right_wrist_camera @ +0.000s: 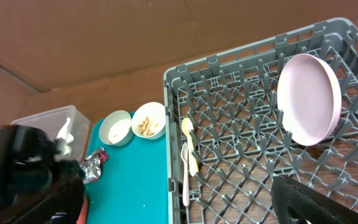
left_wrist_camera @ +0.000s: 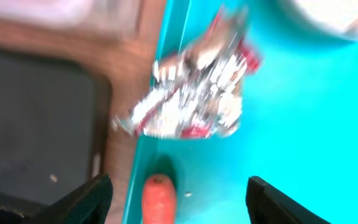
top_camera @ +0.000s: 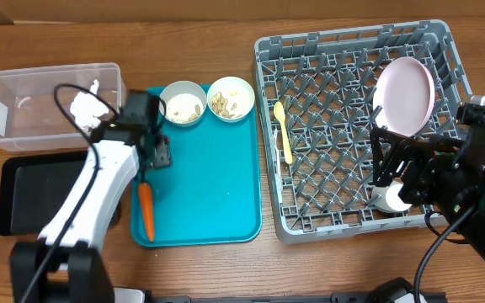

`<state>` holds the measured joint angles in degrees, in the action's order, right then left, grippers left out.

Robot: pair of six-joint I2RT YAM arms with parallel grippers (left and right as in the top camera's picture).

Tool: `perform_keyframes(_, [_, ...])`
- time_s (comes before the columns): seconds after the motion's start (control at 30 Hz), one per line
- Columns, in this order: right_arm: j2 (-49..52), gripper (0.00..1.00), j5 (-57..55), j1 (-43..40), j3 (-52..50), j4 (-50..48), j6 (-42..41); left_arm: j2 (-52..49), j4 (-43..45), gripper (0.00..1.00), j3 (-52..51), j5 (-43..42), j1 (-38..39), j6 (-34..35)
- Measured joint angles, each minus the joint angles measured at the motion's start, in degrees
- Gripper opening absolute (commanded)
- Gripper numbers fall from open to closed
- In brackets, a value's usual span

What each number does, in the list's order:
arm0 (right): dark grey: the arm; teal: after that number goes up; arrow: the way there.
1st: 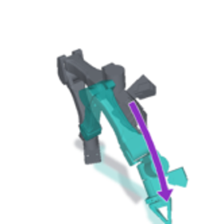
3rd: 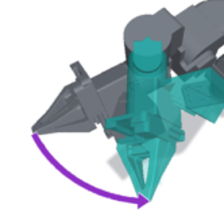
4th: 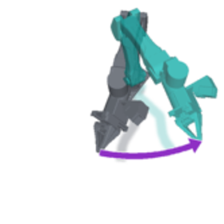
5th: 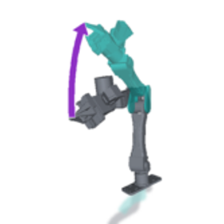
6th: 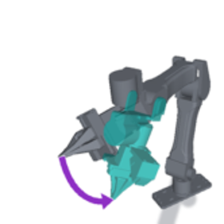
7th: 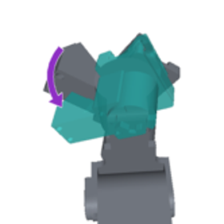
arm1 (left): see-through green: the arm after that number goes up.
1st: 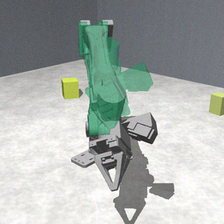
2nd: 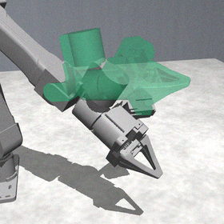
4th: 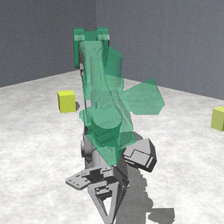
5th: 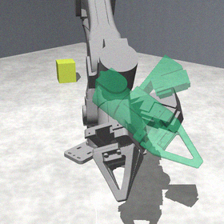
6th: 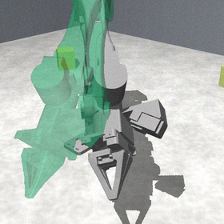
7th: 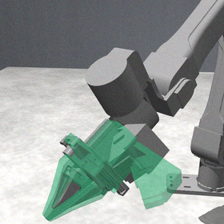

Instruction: Sort waste into correct bins and load items into the dishwasher rack

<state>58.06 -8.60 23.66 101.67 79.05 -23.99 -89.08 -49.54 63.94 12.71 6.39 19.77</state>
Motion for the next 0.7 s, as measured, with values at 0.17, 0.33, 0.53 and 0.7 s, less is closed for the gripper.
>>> perform_keyframes(0.17, [0.0, 1.00, 0.0, 0.0, 0.0, 0.0, 0.0, 3.0, 3.3, 0.76, 1.5, 1.0, 0.0, -2.9])
perform_keyframes(0.33, [0.0, 1.00, 0.0, 0.0, 0.0, 0.0, 0.0, -1.4, 8.1, 0.75, 1.4, 1.7, 0.0, -5.0])
perform_keyframes(0.53, [0.0, 1.00, 0.0, 0.0, 0.0, 0.0, 0.0, -11.8, 12.5, 0.70, 1.2, 2.4, -0.1, -6.5])
perform_keyframes(0.7, [0.0, 1.00, 0.0, 0.0, 0.0, 0.0, 0.0, -15.1, 13.3, 0.37, 0.9, 3.2, -0.2, -7.0])
